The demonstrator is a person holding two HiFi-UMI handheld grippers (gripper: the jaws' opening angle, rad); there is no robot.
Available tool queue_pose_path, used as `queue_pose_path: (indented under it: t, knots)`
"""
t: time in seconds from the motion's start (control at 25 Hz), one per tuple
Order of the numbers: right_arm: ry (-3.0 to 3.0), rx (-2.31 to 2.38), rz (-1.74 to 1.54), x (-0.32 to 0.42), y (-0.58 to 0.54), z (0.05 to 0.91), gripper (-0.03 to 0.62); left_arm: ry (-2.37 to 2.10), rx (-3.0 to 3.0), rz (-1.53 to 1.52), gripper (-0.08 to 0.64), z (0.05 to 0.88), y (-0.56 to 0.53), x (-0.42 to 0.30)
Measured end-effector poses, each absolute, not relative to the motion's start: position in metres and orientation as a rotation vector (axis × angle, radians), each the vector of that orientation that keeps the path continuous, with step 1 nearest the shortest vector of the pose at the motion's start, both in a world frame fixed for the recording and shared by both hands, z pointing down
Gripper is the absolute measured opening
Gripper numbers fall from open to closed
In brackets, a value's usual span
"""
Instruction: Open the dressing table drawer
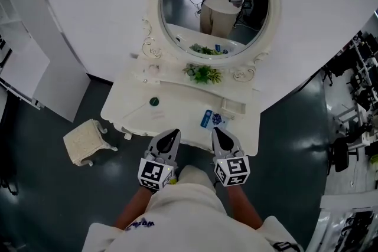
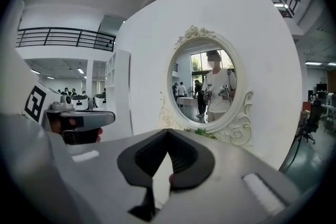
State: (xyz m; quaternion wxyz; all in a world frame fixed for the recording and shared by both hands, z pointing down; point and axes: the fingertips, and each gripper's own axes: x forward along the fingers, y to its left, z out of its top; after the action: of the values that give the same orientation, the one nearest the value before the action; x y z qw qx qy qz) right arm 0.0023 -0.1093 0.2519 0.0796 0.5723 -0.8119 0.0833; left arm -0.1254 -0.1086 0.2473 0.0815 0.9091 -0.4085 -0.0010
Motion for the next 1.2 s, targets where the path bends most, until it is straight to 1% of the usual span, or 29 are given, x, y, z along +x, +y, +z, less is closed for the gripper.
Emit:
queue_pose_path:
  t: [0.24,0.64,1.2]
  knots:
    - [-2.429,1.696,0.235,-0.006,-0.114,0.246,0.009,-1.237,2.692,0.016,0.008,0.253,-0.106,-0.141]
    - [-2.425,1.689,0.256,0.001,-0.103,0.257,0.009,-1.255,2.687,0.016,0.008,0.258,-0.101,-0.138]
    - [-2.407,1.734,0.181,0.004,-0.117,0.237,0.009,-1.236,2.714,0.010,0.008,0.249,-0.114,-0.138]
